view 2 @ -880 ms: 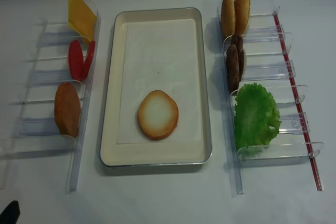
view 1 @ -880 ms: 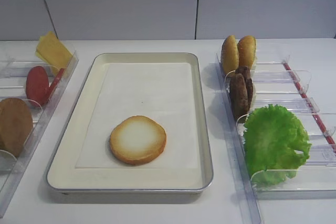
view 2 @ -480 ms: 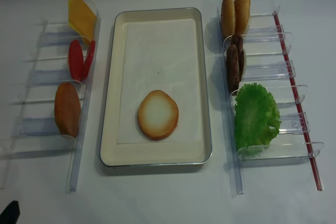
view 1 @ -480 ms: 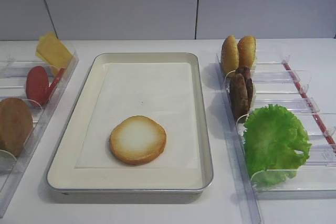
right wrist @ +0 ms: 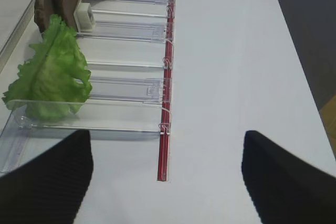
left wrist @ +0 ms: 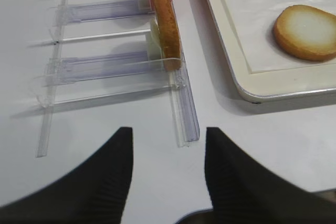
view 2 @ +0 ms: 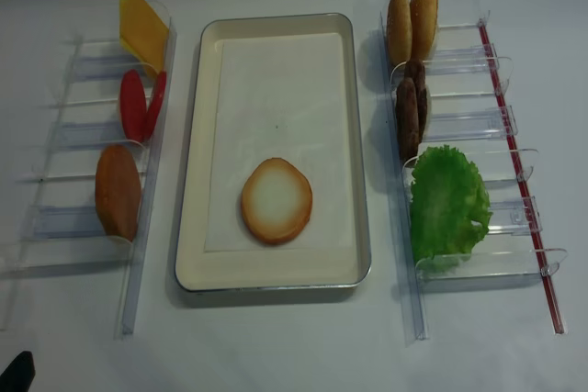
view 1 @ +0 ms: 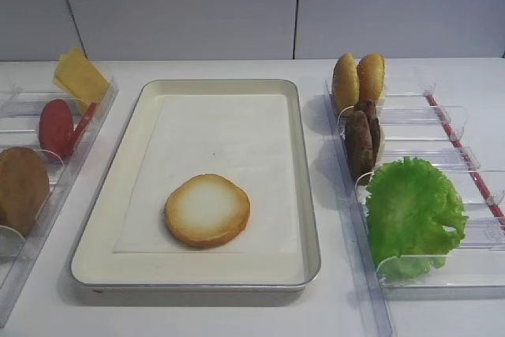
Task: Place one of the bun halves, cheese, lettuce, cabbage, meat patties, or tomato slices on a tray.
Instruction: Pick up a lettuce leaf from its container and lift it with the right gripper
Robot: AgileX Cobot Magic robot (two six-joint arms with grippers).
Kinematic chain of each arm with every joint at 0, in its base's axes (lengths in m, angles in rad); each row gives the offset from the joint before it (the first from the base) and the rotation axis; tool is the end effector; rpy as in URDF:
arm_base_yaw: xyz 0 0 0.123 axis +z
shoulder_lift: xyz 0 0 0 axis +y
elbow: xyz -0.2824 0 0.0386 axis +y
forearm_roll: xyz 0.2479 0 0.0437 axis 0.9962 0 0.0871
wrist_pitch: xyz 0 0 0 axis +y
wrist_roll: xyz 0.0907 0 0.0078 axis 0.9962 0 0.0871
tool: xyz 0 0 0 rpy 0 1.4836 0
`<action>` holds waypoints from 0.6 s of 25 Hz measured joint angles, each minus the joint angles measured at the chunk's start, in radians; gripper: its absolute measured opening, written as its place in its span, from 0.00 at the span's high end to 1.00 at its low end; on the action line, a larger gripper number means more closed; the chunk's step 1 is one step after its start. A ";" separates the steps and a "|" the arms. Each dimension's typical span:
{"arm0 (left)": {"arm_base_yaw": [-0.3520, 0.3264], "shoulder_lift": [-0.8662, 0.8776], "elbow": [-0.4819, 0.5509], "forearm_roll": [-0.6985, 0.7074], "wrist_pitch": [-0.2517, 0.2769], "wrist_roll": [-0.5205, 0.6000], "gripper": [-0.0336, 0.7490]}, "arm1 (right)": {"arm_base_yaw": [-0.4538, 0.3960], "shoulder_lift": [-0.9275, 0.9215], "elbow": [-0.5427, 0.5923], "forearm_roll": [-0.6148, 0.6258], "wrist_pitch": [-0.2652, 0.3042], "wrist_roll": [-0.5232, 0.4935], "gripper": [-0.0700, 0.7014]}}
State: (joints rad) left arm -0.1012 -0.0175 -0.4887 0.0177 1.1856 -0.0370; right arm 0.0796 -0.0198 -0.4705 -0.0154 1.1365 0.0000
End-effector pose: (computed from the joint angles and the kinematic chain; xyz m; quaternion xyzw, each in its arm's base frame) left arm -0.0117 0.0027 0.2642 0.0274 0.8822 -0.0237 0.4695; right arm -0.0078 -0.0019 0.2629 -0.0343 0.8740 0.0116 0.4845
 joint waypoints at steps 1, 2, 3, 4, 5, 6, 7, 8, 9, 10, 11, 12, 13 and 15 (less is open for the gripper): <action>0.000 0.000 0.000 0.000 0.000 0.000 0.58 | 0.000 0.000 0.000 0.000 0.000 0.000 0.16; 0.000 0.000 0.000 0.000 0.000 0.000 0.58 | 0.000 0.000 0.000 0.000 0.000 0.000 0.16; 0.000 0.000 0.000 0.000 0.000 0.000 0.58 | 0.000 0.000 0.000 0.000 0.000 0.000 0.16; 0.000 0.000 0.000 0.000 0.000 0.000 0.58 | 0.000 0.000 0.000 0.000 0.000 0.000 0.16; 0.000 0.000 0.000 0.000 0.000 0.000 0.58 | 0.000 0.000 0.000 0.000 0.000 0.000 0.16; 0.000 0.000 0.000 0.000 0.000 0.000 0.58 | 0.000 0.000 0.000 0.000 0.000 0.000 0.16; 0.000 0.000 0.000 0.000 0.000 0.000 0.58 | 0.000 0.000 0.000 0.000 0.000 0.000 0.16; 0.000 0.000 0.000 0.000 0.000 0.000 0.58 | 0.000 0.000 0.000 0.000 0.000 0.000 0.16; 0.000 0.000 0.000 0.000 0.000 0.000 0.58 | 0.000 0.000 0.000 0.000 0.000 0.000 0.16; 0.000 0.000 0.000 0.000 0.000 0.000 0.58 | 0.000 0.000 0.000 0.000 0.000 0.000 0.16; 0.000 0.000 0.000 0.000 0.000 0.000 0.58 | 0.000 0.000 0.000 0.000 0.000 0.000 0.16; 0.000 0.000 0.000 0.000 0.000 0.000 0.58 | 0.000 0.000 0.000 0.000 0.000 0.000 0.16; 0.000 0.000 0.000 0.000 0.000 0.000 0.58 | 0.000 0.000 0.000 0.000 0.000 0.000 0.16; 0.000 0.000 0.000 0.000 0.000 0.000 0.58 | 0.000 0.000 0.000 0.000 0.000 0.000 0.16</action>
State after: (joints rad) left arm -0.1012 -0.0175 -0.4887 0.0177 1.1856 -0.0370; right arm 0.0796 -0.0198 -0.4705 -0.0154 1.1365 0.0000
